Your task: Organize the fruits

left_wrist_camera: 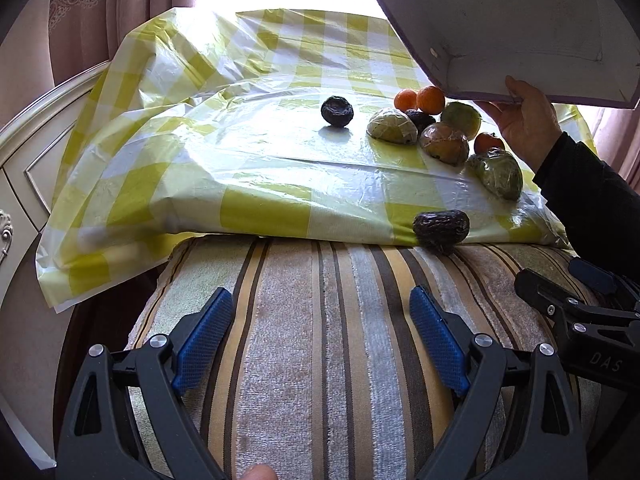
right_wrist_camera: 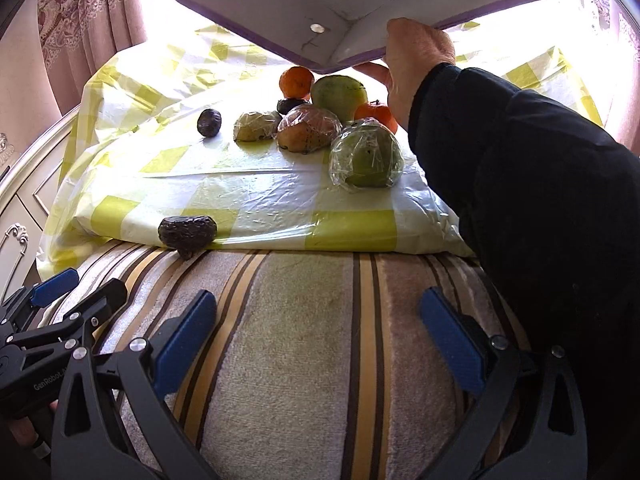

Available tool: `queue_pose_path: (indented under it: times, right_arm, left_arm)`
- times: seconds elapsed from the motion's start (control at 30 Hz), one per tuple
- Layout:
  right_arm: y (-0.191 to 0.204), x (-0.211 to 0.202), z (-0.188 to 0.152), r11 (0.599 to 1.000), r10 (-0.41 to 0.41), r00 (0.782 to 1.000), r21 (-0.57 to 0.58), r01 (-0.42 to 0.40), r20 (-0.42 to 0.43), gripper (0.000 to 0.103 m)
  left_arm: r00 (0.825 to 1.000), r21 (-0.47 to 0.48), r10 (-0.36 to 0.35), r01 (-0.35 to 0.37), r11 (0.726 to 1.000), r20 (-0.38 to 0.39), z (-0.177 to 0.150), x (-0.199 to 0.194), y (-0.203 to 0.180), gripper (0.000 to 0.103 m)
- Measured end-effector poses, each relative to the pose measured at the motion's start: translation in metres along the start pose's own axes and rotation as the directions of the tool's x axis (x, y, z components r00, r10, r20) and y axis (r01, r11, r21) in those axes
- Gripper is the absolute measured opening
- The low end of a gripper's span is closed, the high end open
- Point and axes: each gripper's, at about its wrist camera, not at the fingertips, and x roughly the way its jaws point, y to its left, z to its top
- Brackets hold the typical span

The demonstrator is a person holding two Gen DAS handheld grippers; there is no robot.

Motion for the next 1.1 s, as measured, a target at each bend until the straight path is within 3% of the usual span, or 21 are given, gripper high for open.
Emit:
queue_pose_path:
  times: [1.1]
  right_arm:
    - [-0.0087,-0.0032,-0.0022,1.0,0.012,1.0,0.008,-0.012,-0.001,0.102]
  left_arm:
    - [0.999,0.007,0.033,-0.033,0.999,-0.01,0.0007,-0.0047,-0.0087,0.087]
